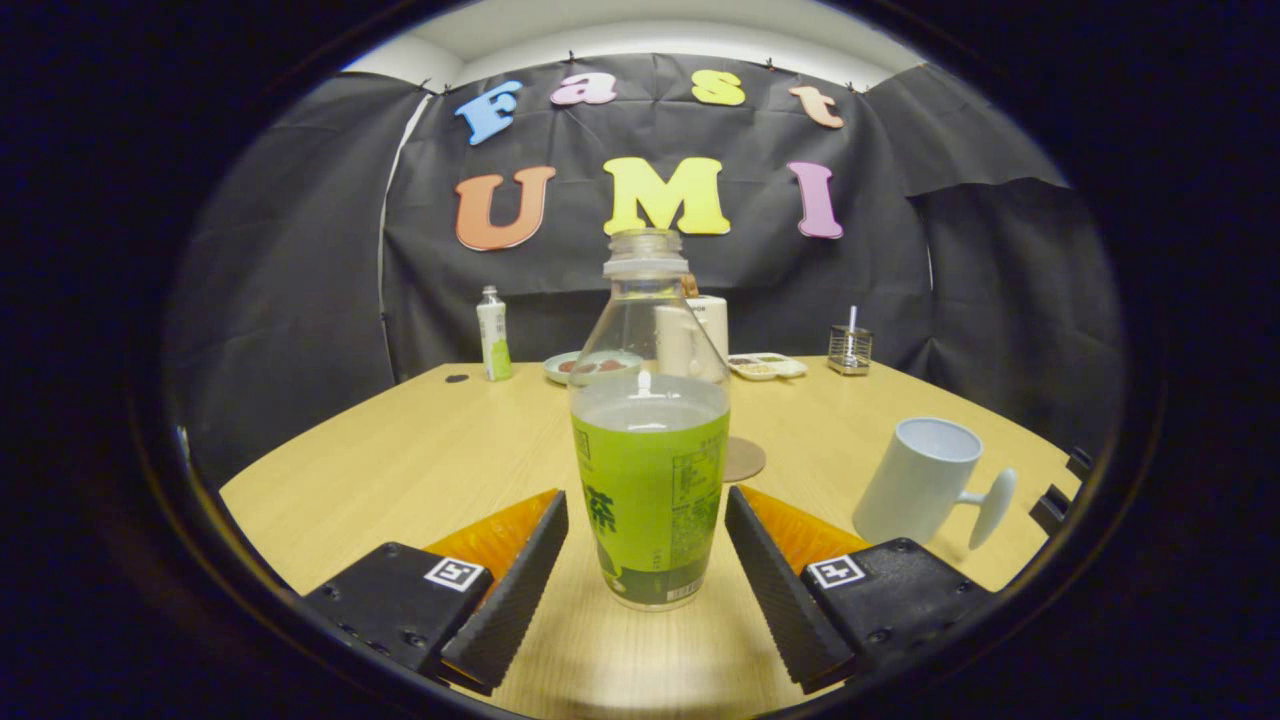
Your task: Take the bottle from table, then pour the juice into the cup, finally place the bottle on the coaster
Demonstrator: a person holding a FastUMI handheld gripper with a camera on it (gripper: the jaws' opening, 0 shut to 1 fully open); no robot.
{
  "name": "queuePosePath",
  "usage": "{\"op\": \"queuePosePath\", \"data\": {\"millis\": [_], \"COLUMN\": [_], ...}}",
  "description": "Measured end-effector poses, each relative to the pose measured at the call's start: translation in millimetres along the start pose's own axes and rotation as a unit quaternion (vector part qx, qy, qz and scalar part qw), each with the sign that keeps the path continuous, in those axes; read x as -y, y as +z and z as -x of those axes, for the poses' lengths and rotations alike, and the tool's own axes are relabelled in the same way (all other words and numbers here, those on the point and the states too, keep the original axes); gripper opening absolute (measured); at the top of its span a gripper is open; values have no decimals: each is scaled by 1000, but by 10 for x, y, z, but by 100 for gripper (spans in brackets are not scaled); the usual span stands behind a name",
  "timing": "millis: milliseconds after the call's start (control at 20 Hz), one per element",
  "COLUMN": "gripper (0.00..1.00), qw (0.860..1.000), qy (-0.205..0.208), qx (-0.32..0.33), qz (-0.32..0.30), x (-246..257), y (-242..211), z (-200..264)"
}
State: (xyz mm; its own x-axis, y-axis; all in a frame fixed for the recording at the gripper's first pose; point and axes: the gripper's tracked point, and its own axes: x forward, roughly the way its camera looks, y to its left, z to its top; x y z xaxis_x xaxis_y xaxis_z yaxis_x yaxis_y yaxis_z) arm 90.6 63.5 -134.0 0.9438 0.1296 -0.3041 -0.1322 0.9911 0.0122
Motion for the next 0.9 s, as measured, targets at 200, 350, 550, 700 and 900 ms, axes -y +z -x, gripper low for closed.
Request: {"op": "queuePosePath", "data": {"millis": [200, 350, 550, 700, 900], "gripper": [97, 83, 80, 79, 79], "qw": [1000, 1000, 997, 994, 989], "qy": [2, 5, 19, 32, 81], "qx": [-10, -15, -31, -32, -47], "qz": [-17, -23, -64, -100, -118], "x": [25, 38, 14, 23, -84], "y": [-8, 9, 53, 168, 284], "z": [-54, -46, -24, 8, -7]}}
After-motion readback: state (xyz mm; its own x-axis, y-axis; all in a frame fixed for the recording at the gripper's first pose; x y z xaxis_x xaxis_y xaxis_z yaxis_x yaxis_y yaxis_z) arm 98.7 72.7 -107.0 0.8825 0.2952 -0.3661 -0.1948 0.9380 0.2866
